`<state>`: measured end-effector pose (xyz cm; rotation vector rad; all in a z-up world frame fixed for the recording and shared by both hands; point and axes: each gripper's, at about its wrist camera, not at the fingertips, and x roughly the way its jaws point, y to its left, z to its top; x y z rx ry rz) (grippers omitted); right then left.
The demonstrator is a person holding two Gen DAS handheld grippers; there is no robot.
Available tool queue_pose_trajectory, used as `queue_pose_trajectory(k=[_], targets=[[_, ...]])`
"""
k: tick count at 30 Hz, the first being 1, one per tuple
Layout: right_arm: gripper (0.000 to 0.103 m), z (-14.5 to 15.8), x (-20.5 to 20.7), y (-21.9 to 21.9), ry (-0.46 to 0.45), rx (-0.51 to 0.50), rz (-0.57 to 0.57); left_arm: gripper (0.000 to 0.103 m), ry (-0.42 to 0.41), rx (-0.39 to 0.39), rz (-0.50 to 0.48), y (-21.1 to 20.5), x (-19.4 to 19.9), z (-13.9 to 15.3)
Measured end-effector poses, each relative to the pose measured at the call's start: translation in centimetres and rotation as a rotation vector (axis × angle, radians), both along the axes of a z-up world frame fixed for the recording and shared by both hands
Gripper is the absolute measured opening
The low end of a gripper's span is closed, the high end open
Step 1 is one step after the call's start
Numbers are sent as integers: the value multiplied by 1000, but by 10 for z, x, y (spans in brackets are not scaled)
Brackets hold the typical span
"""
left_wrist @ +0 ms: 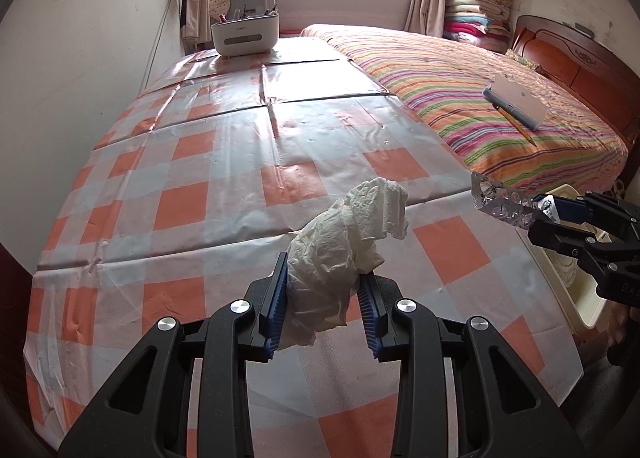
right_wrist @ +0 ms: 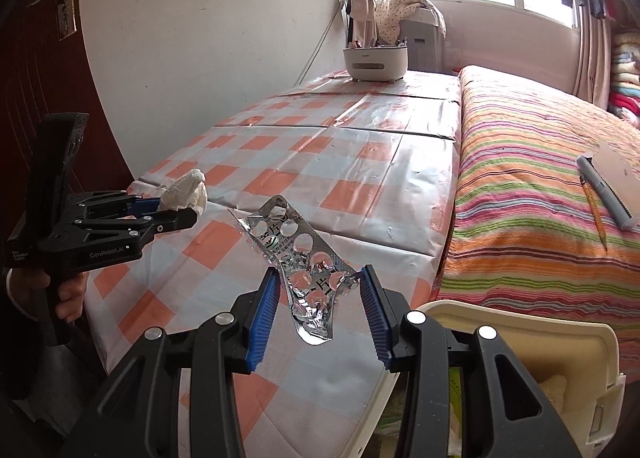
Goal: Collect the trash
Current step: 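Carry the blister pack into the cream bin and release it with the right gripper while left carries the plastic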
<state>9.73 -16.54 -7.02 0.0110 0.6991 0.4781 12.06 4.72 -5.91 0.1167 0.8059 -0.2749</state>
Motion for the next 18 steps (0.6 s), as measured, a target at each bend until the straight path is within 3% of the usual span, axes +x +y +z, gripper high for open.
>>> queue_pose_trajectory(k=[18], targets=[[41,-4,-35,-66,-16,80,-194,32,-5,-7,-40,-29,-21,-7]])
